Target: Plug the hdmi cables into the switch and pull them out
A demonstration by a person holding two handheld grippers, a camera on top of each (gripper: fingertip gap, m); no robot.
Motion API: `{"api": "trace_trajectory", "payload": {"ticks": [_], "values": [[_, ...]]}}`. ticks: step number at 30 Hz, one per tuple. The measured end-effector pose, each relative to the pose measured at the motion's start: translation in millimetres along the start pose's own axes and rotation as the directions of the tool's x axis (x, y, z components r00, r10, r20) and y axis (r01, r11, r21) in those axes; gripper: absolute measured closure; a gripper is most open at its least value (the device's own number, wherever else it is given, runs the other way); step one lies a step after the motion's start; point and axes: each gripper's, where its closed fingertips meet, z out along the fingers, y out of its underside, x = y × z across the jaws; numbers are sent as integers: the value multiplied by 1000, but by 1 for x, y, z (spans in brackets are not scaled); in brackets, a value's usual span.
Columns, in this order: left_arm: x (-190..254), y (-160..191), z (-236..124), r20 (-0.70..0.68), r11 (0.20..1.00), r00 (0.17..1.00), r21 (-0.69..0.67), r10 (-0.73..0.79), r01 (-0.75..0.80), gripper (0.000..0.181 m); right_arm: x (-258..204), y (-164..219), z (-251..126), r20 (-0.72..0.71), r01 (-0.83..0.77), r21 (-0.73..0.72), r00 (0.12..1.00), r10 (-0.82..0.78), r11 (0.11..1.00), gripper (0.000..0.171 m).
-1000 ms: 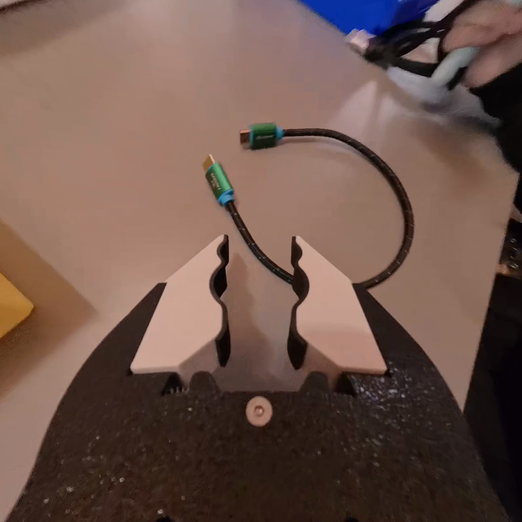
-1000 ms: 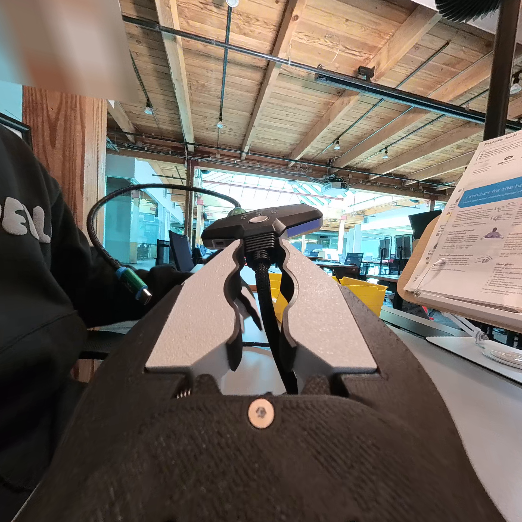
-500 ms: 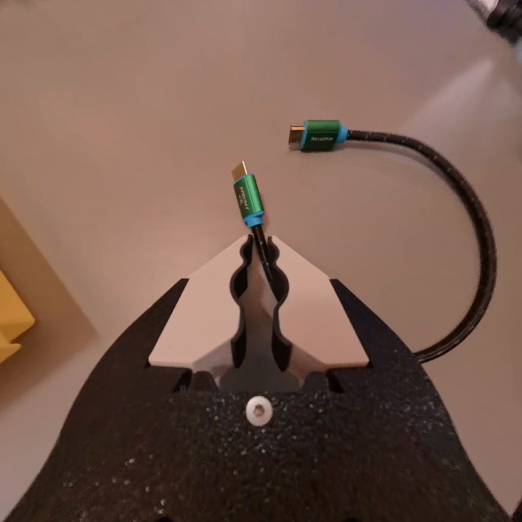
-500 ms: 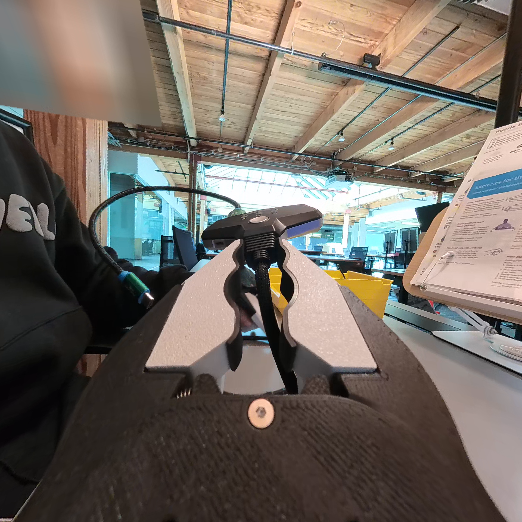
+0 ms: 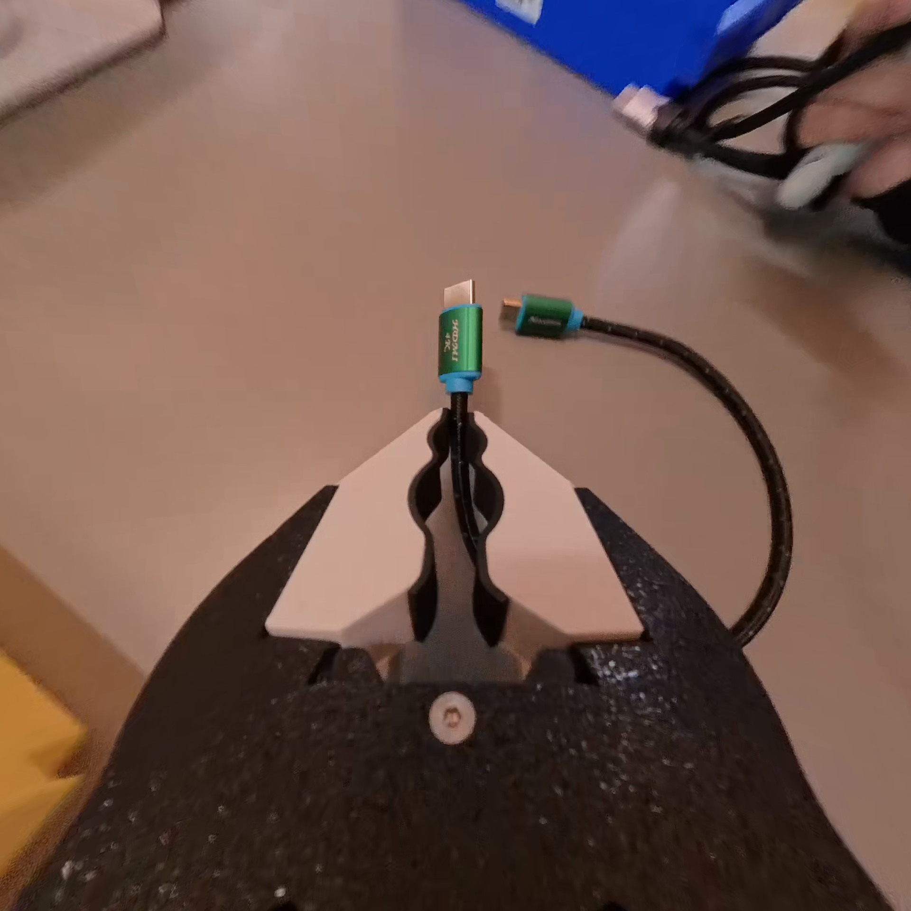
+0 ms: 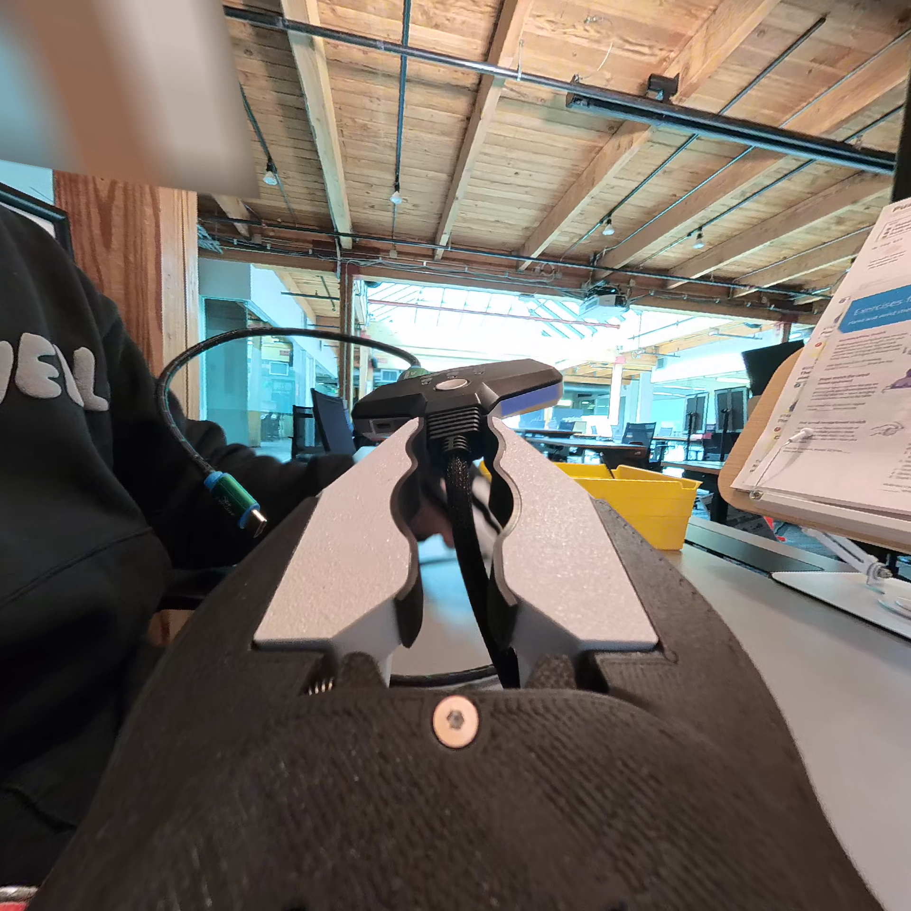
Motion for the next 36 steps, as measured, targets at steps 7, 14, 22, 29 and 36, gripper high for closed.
{"api": "trace_trajectory", "payload": {"ticks": [7,14,22,29,36], "values": [[15,-88,-67,131,794,783,-86,608,-602,179,-4,17,8,40,-29,-87,999,32,996,150],[49,-102,-68,12,578,601,-291,799,-762,179,-7,28,11,56,-24,-146,998,32,989,150],[65,-111,-64,28,545,562,-285,827,-788,179,-7,31,12,57,-40,-157,997,50,987,150],[70,-108,-59,21,501,520,-299,854,-812,179,-7,32,11,58,-51,-162,996,61,986,150],[72,-113,-63,58,429,434,-321,899,-844,179,-8,33,12,66,-94,-163,992,106,982,151]]}}
